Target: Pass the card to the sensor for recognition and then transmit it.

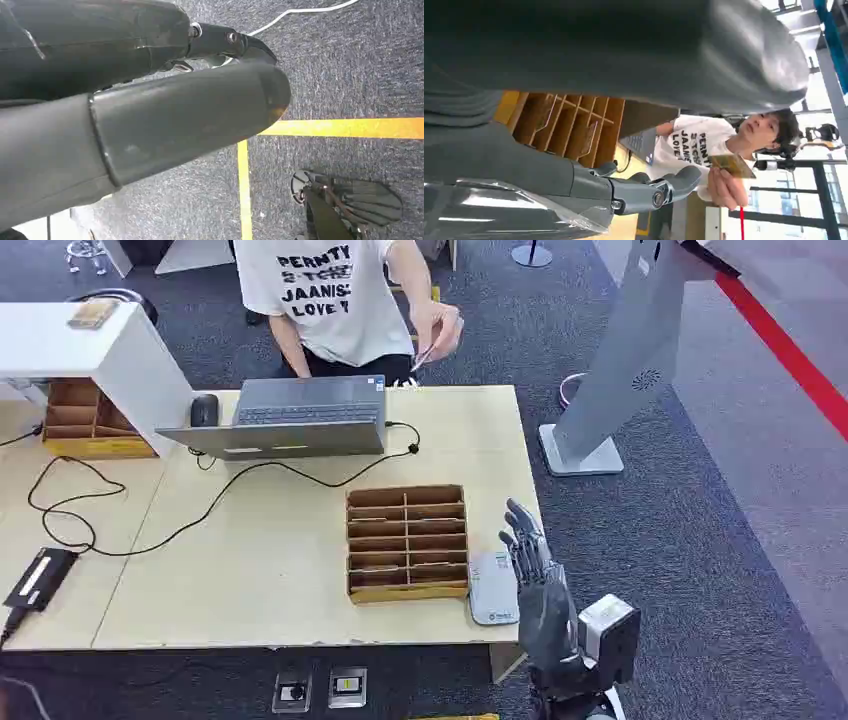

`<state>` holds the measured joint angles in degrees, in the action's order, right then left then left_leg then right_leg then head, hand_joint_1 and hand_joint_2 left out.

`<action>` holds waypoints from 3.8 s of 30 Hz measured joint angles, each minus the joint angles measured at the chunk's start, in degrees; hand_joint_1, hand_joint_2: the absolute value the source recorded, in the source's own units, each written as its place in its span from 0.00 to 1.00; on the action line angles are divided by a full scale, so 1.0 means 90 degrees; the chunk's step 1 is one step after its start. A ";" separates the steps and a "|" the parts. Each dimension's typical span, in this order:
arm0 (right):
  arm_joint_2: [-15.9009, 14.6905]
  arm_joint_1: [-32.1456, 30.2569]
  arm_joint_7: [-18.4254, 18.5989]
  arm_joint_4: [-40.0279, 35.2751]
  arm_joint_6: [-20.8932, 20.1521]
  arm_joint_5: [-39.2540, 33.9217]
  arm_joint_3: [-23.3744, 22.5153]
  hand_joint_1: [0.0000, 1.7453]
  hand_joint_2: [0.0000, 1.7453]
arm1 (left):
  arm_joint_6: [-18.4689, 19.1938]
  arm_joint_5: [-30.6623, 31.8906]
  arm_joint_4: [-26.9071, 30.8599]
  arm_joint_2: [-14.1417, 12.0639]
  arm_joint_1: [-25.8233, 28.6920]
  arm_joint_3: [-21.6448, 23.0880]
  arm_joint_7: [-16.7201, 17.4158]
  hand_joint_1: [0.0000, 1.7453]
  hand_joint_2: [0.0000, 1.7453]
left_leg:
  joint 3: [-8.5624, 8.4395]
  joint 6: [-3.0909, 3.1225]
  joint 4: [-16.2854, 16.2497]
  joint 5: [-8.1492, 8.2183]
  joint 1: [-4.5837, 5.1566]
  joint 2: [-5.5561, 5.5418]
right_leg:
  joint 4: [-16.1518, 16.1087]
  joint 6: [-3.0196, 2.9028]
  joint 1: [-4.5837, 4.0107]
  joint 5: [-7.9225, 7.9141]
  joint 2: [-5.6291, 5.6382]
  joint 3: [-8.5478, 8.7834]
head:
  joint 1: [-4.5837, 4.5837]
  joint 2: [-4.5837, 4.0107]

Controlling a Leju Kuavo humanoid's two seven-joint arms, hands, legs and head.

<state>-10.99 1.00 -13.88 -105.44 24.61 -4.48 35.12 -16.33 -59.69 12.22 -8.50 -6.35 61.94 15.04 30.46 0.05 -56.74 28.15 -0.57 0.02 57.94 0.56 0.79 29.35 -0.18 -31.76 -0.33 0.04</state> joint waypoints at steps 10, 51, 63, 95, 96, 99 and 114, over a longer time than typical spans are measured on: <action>-0.0002 0.0179 0.0374 -0.0010 -0.0287 0.0931 0.0002 0.00 1.00 | -0.0002 -0.0066 0.0000 0.0002 0.0000 -0.0002 0.0000 0.00 0.00 | 0.0000 0.0000 0.0000 0.0000 0.0000 0.0000 | 0.0000 0.0000 0.0000 0.0000 -0.0001 0.0001 | -0.0002 0.0000; 0.0428 0.3486 0.2737 0.1696 0.1190 0.9143 0.1210 0.00 1.00 | -0.0027 0.0044 0.0000 0.0063 -0.0051 0.0163 0.0063 0.00 0.00 | 0.0002 0.0000 0.0000 -0.0002 -0.0001 -0.0002 | 0.0003 0.0000 -0.0001 0.0000 -0.0004 0.0002 | 0.0002 -0.0002; 0.0826 0.3926 0.2669 0.2987 0.1382 0.9082 0.1569 0.42 1.00 | -0.0078 -0.0007 0.0000 0.0080 -0.0049 0.0209 0.0063 0.00 0.00 | 0.0006 -0.0002 0.0000 -0.0004 -0.0002 -0.0010 | 0.0003 -0.0001 -0.0002 0.0000 -0.0011 0.0002 | -0.0002 0.0000; 0.1020 0.4119 0.2683 0.3626 0.1496 0.8392 0.1957 1.00 1.00 | -0.0112 -0.0131 -0.0017 0.0078 -0.0044 0.0282 0.0046 0.00 0.00 | 0.0004 -0.0002 0.0000 -0.0004 -0.0005 -0.0010 | 0.0003 -0.0001 -0.0005 0.0000 -0.0010 0.0002 | 0.0000 0.0000; 0.1022 0.4119 0.2640 0.3626 0.1518 0.8238 0.1957 1.00 1.00 | -0.0117 -0.0153 -0.0017 0.0078 -0.0044 0.0282 0.0046 0.00 0.00 | 0.0005 -0.0002 0.0000 -0.0004 -0.0005 -0.0010 | 0.0003 -0.0001 -0.0005 0.0000 -0.0010 0.0002 | -0.0002 -0.0002; 0.1047 0.4113 0.2506 0.3623 0.1610 0.7704 0.1955 1.00 1.00 | -0.0167 -0.0226 -0.0017 0.0078 -0.0042 0.0282 0.0049 0.00 0.00 | 0.0004 -0.0002 -0.0001 -0.0004 -0.0005 -0.0009 | 0.0003 -0.0001 -0.0005 0.0000 -0.0009 0.0001 | 0.0000 -0.0002; 0.0855 0.3142 0.2164 0.2394 0.1707 0.5884 0.0740 1.00 1.00 | -0.0291 -0.0437 -0.0017 0.0087 0.0003 0.0279 0.0126 0.00 0.00 | 0.0000 -0.0002 -0.0001 -0.0004 -0.0004 0.0003 | 0.0002 0.0000 -0.0004 0.0000 0.0001 -0.0002 | -0.0002 -0.0002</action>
<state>-3.30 29.28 5.60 -83.89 39.98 48.48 41.79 -18.95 -63.63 12.07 -7.72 -6.32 64.46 16.17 30.46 0.03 -56.75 28.11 -0.60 0.04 57.95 0.55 0.75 29.35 -0.17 -31.77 -0.35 0.02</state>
